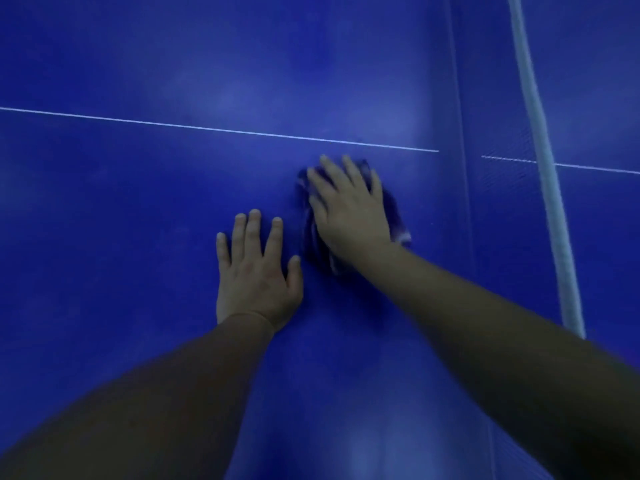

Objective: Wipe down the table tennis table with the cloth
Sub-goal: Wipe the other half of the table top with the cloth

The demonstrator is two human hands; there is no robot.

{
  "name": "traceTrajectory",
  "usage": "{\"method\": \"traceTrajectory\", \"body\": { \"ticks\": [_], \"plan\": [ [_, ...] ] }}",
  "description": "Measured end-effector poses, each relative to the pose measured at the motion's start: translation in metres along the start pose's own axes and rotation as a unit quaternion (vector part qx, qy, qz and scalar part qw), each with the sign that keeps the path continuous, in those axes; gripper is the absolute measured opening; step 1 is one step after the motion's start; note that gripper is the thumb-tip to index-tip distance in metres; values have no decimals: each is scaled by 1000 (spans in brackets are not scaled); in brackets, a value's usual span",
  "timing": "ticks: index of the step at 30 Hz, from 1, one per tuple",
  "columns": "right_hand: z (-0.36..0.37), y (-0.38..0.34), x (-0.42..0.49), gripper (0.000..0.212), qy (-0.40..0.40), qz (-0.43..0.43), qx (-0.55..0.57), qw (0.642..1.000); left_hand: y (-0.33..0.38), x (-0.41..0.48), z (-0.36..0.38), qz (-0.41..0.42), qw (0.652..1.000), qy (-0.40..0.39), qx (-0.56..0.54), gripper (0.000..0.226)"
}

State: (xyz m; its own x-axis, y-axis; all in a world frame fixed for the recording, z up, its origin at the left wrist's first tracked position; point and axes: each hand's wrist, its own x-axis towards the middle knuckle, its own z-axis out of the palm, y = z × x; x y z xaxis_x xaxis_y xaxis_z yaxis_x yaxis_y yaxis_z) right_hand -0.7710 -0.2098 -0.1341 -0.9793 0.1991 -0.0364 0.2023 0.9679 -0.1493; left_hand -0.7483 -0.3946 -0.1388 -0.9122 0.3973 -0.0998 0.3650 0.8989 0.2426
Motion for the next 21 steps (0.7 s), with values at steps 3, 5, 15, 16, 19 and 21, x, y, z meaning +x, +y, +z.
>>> {"method": "traceTrajectory", "body": {
  "ticks": [3, 5, 15, 16, 19, 21],
  "plan": [
    [-5, 40, -23, 52, -3, 69, -5, 998, -1, -1, 1, 2, 1000, 7, -7, 72],
    [-14, 61, 14, 51, -5, 179, 6, 984, -1, -2, 2, 5, 1000, 6, -3, 72],
    [-7, 44, -56, 53, -5, 62, 10, 998, -1, 0, -1, 5, 1000, 5, -19, 71],
    [-10, 57, -53, 53, -5, 84, 8, 996, -1, -1, 0, 6, 1000, 4, -19, 71],
    [-16, 87, 2, 52, 7, 198, 6, 980, 1, -1, -1, 9, 1000, 4, -21, 70],
    [-17, 88, 32, 53, 10, 251, 33, 967, 0, 0, -1, 10, 1000, 9, -19, 69]
  ]
}}
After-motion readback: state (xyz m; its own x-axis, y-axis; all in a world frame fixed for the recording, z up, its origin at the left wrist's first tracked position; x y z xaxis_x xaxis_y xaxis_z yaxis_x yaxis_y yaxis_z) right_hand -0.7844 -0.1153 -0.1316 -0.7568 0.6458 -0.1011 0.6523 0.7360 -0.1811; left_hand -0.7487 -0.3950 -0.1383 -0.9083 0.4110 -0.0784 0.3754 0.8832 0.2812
